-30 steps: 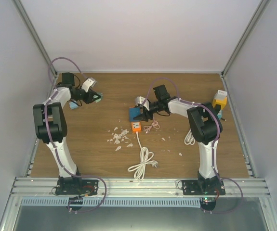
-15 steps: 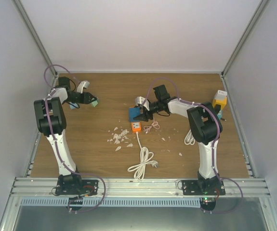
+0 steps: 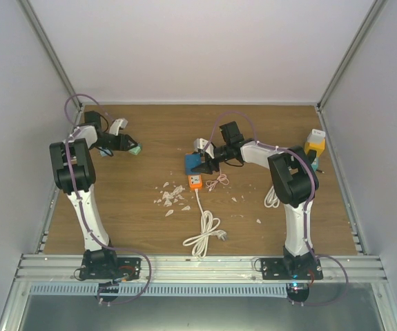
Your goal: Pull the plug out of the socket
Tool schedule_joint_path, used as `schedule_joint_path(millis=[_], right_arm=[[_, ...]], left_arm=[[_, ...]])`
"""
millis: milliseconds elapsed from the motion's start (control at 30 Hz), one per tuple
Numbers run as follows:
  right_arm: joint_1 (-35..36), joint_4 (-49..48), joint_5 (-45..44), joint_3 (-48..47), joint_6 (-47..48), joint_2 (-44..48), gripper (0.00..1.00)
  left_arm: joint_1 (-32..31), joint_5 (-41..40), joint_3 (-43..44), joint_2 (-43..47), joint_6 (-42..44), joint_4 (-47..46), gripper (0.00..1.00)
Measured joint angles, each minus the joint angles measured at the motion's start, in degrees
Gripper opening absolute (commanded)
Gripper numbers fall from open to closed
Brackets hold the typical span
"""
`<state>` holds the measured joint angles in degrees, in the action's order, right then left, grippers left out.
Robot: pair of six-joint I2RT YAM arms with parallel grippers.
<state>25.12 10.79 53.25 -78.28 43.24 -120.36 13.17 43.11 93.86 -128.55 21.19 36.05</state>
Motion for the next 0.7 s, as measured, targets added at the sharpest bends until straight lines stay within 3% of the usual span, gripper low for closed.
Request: schedule_joint_path(millis=[200, 300, 533, 700], right_arm=[[0.02, 0.02, 0.0, 0.02, 0.0, 0.0, 0.1], [0.15, 0.0, -0.02, 0.02, 0.0, 0.0, 0.15], [0.44, 0.11, -0.31, -0.13, -0.04, 0.0, 0.53], [0.7, 1.75, -0.92, -1.16, -0.04, 0.0, 0.71]], left_arm=[[0.0, -3.65, 0.2, 0.33, 0.9, -0.09, 0.55], [0.0, -6.6, 0.15, 1.33, 1.95, -0.39, 0.61], [-0.72, -9.77, -2.84, 7.85, 7.02, -1.25, 0.8], [-4.13, -8.68, -5.38, 13.92, 11.45, -1.81, 0.86]])
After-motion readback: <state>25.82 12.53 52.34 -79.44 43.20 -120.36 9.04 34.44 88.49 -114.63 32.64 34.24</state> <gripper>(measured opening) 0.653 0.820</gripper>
